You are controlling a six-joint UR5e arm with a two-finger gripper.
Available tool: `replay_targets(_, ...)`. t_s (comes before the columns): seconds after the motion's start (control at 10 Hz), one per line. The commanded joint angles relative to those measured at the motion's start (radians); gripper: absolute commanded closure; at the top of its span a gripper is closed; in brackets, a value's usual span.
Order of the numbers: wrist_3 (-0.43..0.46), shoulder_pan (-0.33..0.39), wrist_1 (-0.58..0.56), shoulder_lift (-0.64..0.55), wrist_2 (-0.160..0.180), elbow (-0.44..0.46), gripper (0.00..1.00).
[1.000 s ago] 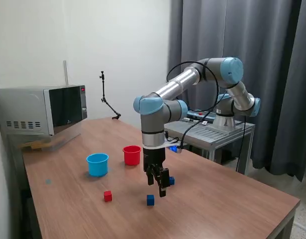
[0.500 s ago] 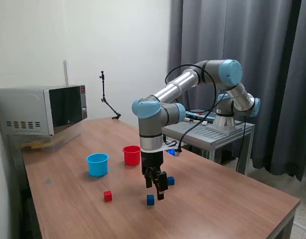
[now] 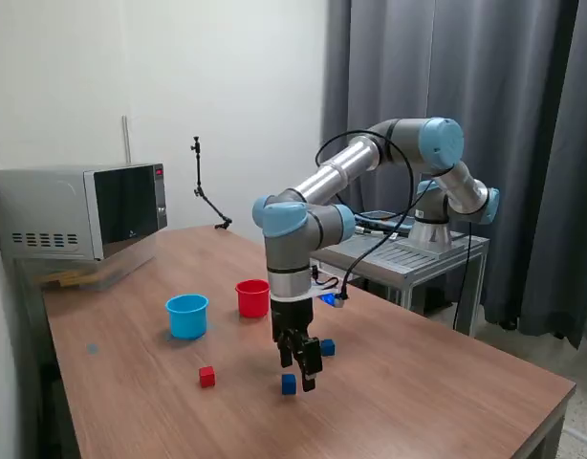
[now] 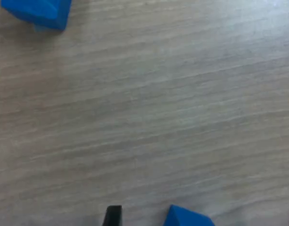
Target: Place red objects in the red bin, and blue objects in the blue bin.
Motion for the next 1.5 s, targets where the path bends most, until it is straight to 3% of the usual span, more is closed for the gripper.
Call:
replay_targets(0.0, -0.001, -0.002, -0.004, 0.008, 0.000, -0.006, 0.00)
replay_targets(0.3, 0.009, -0.005, -0.006, 0.010, -0.011, -0.006, 0.00)
replay_targets(0.6, 0.013, -0.006, -0.004, 0.010, -0.049, -0.006, 0.00)
replay_targets(1.4, -0.010, -0.006, -0.021, 0.031, -0.034, -0.035, 0.00)
